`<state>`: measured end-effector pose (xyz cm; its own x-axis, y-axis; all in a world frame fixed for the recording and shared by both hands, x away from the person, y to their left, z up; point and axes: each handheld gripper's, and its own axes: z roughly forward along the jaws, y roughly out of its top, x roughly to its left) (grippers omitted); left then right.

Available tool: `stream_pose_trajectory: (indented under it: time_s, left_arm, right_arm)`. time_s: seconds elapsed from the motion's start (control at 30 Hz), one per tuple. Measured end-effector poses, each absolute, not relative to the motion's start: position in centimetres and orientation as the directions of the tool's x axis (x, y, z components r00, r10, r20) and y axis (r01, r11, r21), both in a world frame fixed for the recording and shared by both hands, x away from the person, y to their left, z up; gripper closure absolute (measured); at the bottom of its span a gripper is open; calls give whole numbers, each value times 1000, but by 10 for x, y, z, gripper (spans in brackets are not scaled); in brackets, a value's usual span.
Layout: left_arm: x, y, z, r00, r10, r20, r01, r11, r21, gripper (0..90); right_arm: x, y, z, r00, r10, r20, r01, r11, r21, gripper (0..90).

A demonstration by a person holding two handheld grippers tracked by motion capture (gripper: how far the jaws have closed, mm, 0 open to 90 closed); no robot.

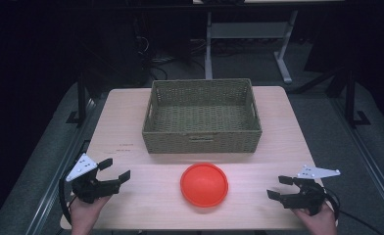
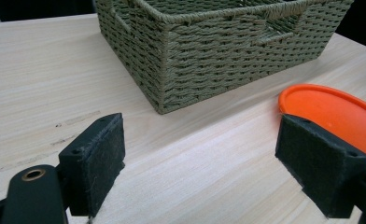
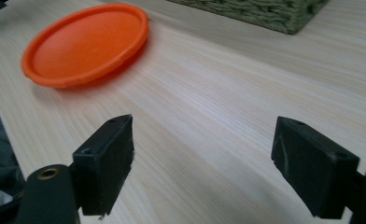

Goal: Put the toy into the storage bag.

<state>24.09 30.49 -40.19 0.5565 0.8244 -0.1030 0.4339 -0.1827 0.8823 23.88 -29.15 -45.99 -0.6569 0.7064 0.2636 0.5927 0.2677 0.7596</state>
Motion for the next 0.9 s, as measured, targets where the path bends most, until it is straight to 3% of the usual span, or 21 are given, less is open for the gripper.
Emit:
stream_pose_trajectory:
  time_s: [0.9]
  left_arm:
    - [242,302,-404,549,834,-62,429,-217,877,154]
  right_arm:
    - [259,-262,-432,-704,645,296,610,337,717,180]
